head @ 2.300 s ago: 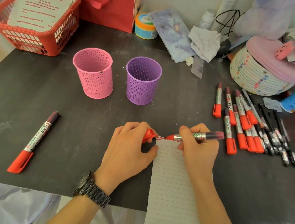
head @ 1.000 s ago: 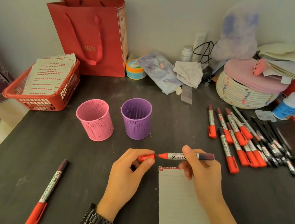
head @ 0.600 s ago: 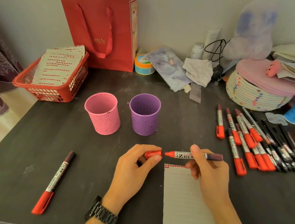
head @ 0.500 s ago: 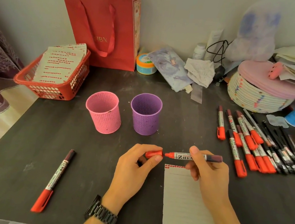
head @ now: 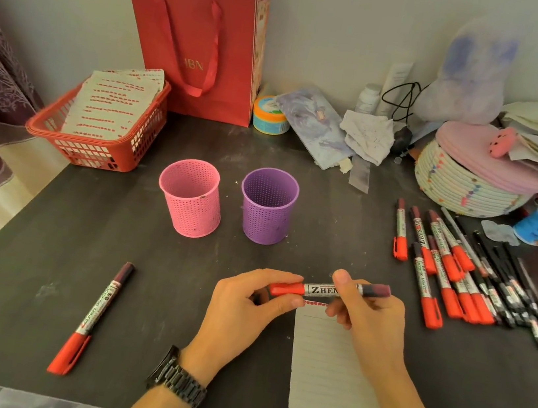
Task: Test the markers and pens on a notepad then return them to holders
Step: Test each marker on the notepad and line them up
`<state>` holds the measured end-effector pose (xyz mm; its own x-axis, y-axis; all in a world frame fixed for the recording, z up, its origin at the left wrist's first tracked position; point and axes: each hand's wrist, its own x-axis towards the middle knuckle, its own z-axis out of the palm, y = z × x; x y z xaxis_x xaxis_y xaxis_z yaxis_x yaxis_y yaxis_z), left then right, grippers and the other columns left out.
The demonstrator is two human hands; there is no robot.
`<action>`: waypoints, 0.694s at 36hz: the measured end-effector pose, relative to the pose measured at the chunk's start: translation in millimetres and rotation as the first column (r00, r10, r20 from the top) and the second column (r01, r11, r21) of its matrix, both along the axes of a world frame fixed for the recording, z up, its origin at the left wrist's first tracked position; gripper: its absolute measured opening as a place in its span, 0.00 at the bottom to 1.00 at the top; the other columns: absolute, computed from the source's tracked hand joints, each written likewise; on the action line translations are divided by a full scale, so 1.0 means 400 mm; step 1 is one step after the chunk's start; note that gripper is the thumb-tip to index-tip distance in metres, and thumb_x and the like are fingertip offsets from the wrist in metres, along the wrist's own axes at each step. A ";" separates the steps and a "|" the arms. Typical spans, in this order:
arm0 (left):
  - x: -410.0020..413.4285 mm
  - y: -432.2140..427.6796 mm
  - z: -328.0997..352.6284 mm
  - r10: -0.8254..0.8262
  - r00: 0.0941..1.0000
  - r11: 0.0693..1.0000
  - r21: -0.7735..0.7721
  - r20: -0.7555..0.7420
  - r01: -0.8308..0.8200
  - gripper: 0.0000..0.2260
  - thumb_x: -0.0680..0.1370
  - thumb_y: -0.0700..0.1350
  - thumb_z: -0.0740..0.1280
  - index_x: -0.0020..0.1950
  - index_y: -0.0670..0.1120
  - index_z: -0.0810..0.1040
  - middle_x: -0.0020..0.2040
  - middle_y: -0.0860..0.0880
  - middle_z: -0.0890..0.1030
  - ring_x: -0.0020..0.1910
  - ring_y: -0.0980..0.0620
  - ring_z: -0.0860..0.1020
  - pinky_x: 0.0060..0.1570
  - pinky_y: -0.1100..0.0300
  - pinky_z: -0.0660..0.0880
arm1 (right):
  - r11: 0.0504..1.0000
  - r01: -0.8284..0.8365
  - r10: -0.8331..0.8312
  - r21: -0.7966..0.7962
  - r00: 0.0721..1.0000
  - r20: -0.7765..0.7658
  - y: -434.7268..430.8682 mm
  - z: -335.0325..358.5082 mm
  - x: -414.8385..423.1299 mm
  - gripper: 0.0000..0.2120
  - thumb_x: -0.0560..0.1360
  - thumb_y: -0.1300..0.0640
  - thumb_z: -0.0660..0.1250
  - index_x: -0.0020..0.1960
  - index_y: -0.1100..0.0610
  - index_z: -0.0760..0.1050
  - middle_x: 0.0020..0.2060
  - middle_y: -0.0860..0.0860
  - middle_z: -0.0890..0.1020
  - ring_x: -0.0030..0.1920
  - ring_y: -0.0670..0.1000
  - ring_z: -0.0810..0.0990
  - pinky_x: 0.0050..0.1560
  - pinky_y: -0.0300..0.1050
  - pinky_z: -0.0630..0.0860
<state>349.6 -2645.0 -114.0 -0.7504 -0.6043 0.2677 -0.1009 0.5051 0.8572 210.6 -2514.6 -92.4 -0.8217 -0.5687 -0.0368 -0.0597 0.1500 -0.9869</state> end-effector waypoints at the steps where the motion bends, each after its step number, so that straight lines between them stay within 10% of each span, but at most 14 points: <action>1: 0.000 -0.001 0.002 -0.003 1.000 1.000 -0.010 -0.002 0.003 0.13 0.73 0.64 0.68 0.58 0.70 0.77 0.50 0.65 0.82 0.44 0.53 0.79 0.42 0.66 0.75 | 1.000 -0.003 0.003 -0.002 1.000 -0.004 -0.001 0.002 0.000 0.17 0.66 0.33 0.68 0.35 0.45 0.84 0.28 0.50 0.84 0.28 0.43 0.79 0.31 0.31 0.74; 25: 0.002 -0.009 0.211 -0.161 0.985 0.979 -0.119 0.065 0.168 0.11 0.73 0.55 0.71 0.55 0.58 0.84 0.46 0.63 0.81 0.46 0.55 0.79 0.40 0.70 0.73 | 0.941 -0.173 0.254 -0.293 0.929 0.269 0.105 0.129 0.002 0.16 0.71 0.44 0.71 0.47 0.57 0.84 0.32 0.57 0.80 0.25 0.48 0.72 0.25 0.38 0.69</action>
<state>350.3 -2648.5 -29.5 -0.8523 -0.4366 0.2881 -0.0532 0.6202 0.7827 211.3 -2472.6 -40.9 -0.6530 -0.7521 -0.0885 0.2419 -0.0964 -0.9655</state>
